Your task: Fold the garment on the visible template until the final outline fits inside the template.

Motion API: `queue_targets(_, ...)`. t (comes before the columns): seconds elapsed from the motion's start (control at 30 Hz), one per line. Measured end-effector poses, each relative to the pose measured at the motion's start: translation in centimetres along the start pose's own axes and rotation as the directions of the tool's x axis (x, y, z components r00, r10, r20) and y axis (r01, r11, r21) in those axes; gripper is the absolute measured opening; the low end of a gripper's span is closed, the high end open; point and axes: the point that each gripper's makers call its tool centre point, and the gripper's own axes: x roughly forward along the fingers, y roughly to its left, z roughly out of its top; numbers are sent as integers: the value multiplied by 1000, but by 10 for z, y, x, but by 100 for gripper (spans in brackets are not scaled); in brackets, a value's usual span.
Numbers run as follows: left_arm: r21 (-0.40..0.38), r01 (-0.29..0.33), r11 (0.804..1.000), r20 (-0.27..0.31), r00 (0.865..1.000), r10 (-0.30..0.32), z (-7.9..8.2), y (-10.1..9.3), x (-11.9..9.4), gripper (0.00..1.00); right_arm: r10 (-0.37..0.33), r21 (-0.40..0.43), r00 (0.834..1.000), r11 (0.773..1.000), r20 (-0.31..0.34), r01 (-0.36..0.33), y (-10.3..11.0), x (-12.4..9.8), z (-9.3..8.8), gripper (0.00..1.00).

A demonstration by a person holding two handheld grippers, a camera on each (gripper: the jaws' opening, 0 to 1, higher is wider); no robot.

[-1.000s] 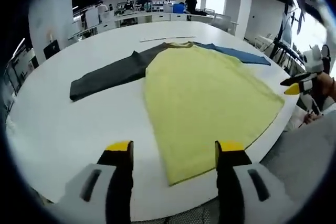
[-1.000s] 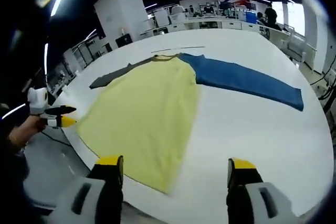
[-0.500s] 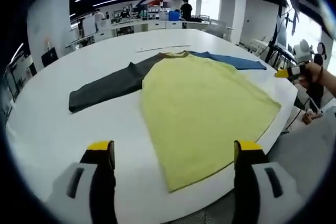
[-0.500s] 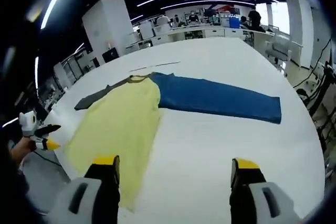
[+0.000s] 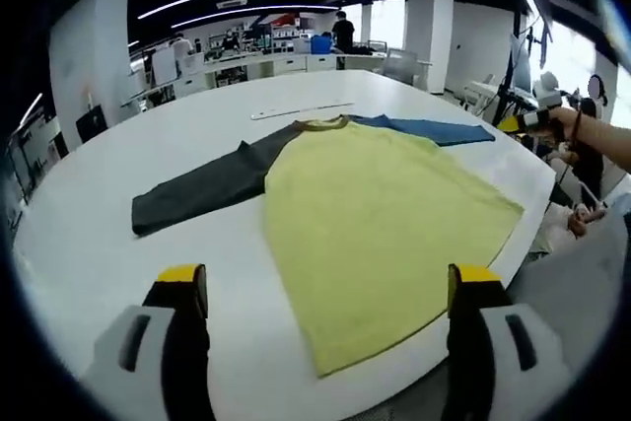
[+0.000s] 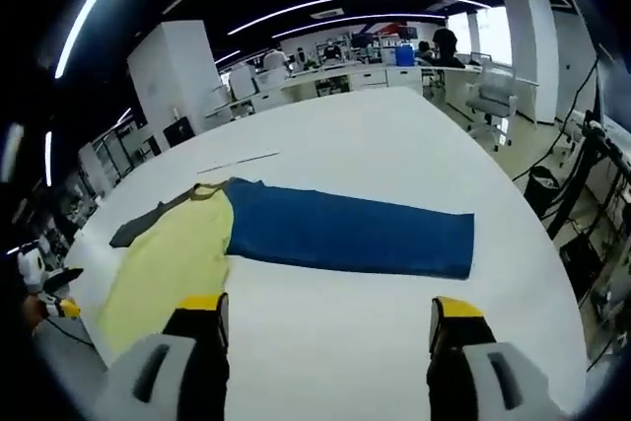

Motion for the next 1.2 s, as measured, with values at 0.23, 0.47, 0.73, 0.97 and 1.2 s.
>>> queue_targets(0.23,-8,-8,1000,-4,1000,8,1,4,3,99,-86,-30,996,996,4,86,-31,11,7,72)
queue_targets(0.47,-15,-10,1000,-17,1000,10,-1,1,4,99,-137,-51,991,989,6,137,-65,30,13,61)
queue_targets(0.73,8,-57,998,-10,998,57,3,6,-1,90,-207,-1,978,978,-41,207,-93,43,6,41)
queue_targets(0.97,6,-64,998,-20,998,64,3,6,-2,89,-261,-16,962,965,-86,261,-103,48,-3,25)
queue_targets(1.2,18,-90,996,-27,996,90,3,11,-4,85,-298,8,952,954,-69,299,-108,49,-2,21)
